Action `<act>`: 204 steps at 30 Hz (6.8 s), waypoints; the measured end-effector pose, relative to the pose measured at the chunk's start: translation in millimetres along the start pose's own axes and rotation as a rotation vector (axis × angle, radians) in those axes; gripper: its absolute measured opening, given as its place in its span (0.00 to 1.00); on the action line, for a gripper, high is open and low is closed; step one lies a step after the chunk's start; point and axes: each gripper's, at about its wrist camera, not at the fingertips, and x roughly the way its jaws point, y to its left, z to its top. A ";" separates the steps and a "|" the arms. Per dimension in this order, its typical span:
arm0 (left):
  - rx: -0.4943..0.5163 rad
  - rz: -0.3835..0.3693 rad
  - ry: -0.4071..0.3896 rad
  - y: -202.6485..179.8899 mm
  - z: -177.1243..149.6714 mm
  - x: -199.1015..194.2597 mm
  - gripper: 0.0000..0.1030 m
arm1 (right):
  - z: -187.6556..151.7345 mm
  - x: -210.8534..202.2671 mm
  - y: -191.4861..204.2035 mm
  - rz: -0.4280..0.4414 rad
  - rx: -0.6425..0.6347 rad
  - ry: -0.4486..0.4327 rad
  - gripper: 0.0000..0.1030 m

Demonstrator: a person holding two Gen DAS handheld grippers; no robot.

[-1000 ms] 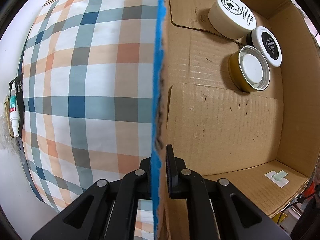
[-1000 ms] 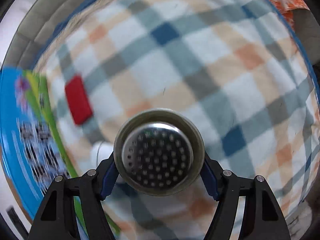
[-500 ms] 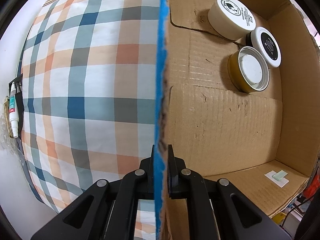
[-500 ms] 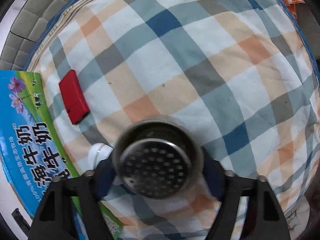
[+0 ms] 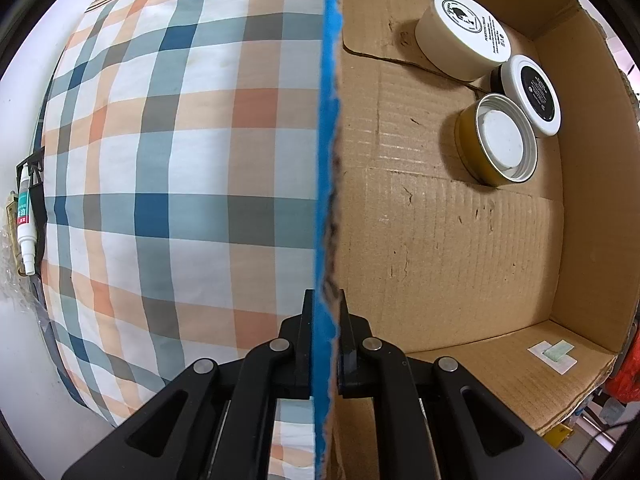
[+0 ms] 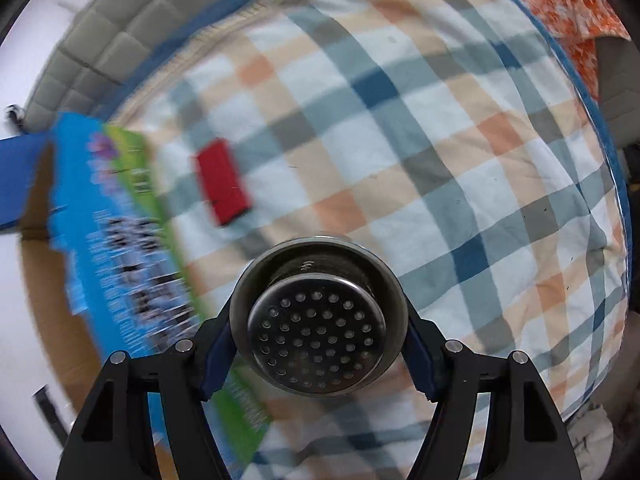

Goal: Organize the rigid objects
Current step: 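Carry the perforated tin into the box and release it with the right tool, then move the right tool to the red block and grasp it, then carry the red block into the box beside the tin and release it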

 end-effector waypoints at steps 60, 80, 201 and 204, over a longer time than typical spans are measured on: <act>0.000 0.002 0.004 2.1 0.6 0.9 0.04 | -89.7 61.5 157.3 -0.064 -0.403 0.149 0.72; 0.003 0.002 0.006 0.9 0.9 0.6 0.04 | -87.5 70.1 168.0 -0.088 -0.431 0.199 1.00; -0.013 0.023 0.010 -2.5 5.9 3.4 0.04 | -80.5 -45.9 158.8 0.303 -0.401 0.058 0.36; -0.016 0.021 0.010 -1.5 5.3 3.6 0.04 | -92.9 -18.0 171.1 0.335 -0.415 0.125 0.36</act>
